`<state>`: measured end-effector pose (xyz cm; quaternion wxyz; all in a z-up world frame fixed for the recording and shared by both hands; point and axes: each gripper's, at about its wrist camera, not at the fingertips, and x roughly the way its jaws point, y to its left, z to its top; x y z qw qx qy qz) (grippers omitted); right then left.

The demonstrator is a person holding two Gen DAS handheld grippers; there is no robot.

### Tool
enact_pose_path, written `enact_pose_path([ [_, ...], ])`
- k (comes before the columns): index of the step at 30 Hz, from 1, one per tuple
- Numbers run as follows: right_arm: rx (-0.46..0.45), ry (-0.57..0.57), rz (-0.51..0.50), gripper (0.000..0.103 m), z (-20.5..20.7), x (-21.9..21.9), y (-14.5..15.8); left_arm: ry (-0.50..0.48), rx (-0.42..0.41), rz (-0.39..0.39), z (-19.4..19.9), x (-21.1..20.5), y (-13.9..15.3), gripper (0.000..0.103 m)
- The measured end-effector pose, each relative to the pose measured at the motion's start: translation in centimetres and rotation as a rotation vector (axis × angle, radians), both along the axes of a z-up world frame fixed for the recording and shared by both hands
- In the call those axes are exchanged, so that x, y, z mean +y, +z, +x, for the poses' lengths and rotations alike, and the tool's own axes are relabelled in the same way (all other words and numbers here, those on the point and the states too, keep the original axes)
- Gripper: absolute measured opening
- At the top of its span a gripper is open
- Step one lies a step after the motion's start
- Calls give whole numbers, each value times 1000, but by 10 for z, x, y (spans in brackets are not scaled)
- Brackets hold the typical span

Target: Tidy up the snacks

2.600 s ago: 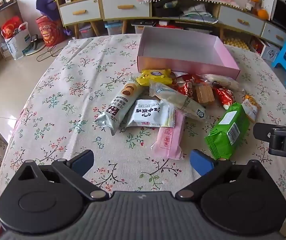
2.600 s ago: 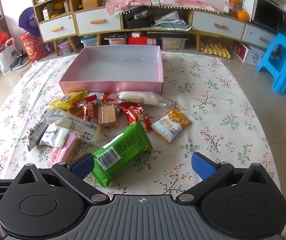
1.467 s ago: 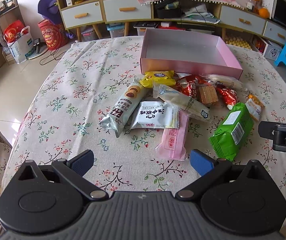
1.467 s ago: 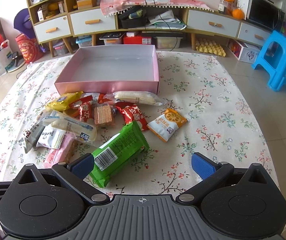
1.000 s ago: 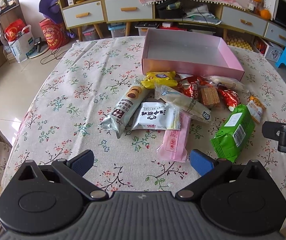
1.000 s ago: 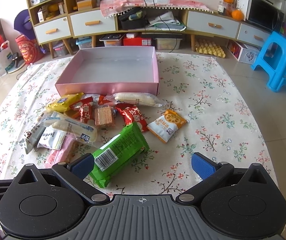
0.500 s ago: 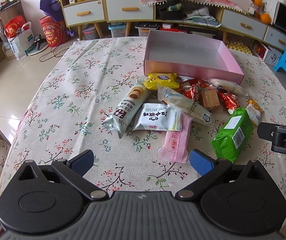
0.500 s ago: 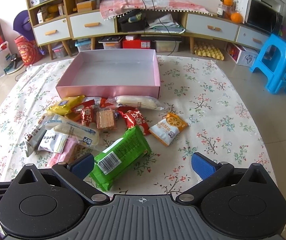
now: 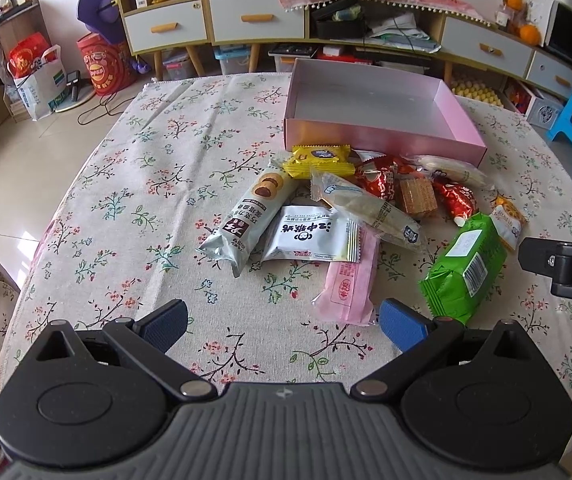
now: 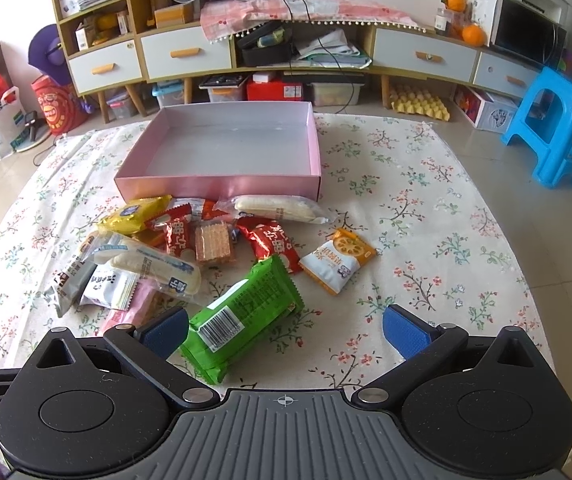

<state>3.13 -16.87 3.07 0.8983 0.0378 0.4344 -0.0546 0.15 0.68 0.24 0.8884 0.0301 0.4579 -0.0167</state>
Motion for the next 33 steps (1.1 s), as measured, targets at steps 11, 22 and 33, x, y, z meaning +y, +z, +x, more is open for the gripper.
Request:
enact_pose_path([
  [11,-3,9,5,103,0,1,2,0,-4,-1,0,1,0,102],
  [22,1,16,1,103,1,4,1,0,-6,-8,0,2,0,102],
  [33,0,20,3,103,1,4,3,9,-19,-17,2,3,-1,103],
])
